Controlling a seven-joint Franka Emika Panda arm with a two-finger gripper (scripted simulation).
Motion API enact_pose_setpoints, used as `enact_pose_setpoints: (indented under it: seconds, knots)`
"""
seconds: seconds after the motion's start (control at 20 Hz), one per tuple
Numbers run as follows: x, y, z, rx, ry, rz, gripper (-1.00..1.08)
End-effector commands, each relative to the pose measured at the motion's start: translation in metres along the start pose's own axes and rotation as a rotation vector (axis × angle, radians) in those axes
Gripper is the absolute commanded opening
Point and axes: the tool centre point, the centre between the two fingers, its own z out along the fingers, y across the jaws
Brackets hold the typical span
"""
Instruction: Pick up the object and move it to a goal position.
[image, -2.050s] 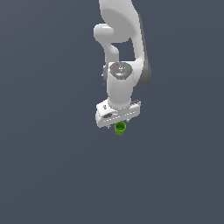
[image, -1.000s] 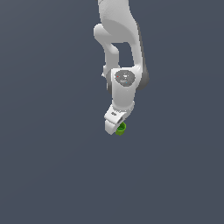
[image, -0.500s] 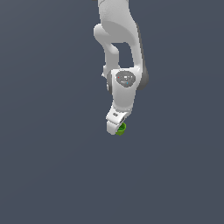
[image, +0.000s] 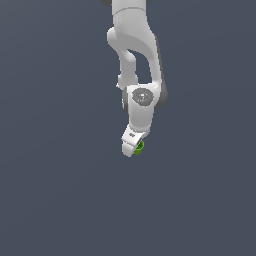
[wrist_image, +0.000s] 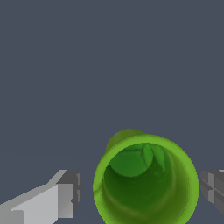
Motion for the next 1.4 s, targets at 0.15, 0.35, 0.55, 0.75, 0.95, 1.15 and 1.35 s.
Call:
enact_pose_setpoints:
  seconds: [0.15, 0.35, 0.55, 0.75, 0.95, 1.15, 1.35]
  knots:
    - [0.000, 0.000, 0.021, 0.000, 0.000, -0.002, 1.00]
    - [0.000, 0.000, 0.024, 0.000, 0.000, -0.002, -1.00]
    - [0.000, 0.000, 0.024, 0.000, 0.000, -0.002, -1.00]
    - [0.000, 0.000, 0.024, 0.000, 0.000, -0.002, -1.00]
    - [0.001, 0.000, 0.022, -0.001, 0.000, -0.001, -1.00]
    - [0.006, -0.009, 0.016, -0.001, 0.000, -0.001, -1.00]
    - [0.017, -0.027, 0.003, -0.001, 0.000, -0.001, -1.00]
